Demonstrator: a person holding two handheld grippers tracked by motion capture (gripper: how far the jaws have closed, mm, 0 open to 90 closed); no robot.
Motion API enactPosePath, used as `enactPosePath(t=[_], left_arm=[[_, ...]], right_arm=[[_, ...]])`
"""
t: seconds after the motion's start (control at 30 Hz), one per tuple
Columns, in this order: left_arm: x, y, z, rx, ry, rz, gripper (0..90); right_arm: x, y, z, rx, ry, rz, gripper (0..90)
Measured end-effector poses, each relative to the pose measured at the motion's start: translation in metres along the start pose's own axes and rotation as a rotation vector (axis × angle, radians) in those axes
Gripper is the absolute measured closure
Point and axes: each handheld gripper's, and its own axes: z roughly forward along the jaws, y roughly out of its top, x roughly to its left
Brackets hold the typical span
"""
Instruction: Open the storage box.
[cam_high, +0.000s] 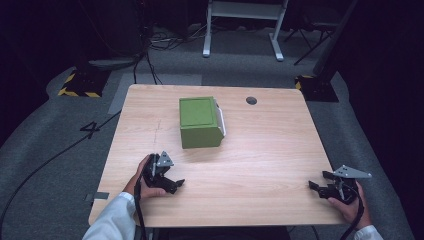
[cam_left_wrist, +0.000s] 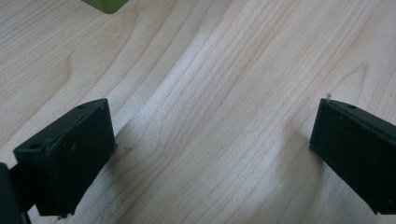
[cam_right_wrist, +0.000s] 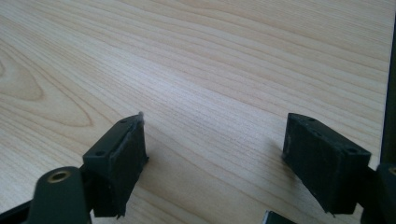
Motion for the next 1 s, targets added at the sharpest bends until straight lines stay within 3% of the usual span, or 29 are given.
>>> enactPosePath(t=[0.17, 0.4, 0.5, 1.0], left_arm=[[0.001, -0.002, -0.002, -0.001, 0.003, 0.004, 0.4], [0.000, -0.003, -0.003, -0.001, 0.004, 0.002, 0.5], [0.000, -0.003, -0.003, -0.001, 0.005, 0.001, 0.5], [0.000, -0.004, -0.003, -0.001, 0.006, -0.004, 0.5]], right_arm=[[0.001, 0.001, 0.001, 0.004, -0.002, -0.003, 20.6], [0.009, 0.011, 0.006, 0.007, -0.015, -0.055, 21.4], [0.017, 0.026, 0.008, -0.003, 0.007, -0.095, 21.8], [0.033, 0.093, 0.017, -0.110, 0.073, -0.133, 23.4]])
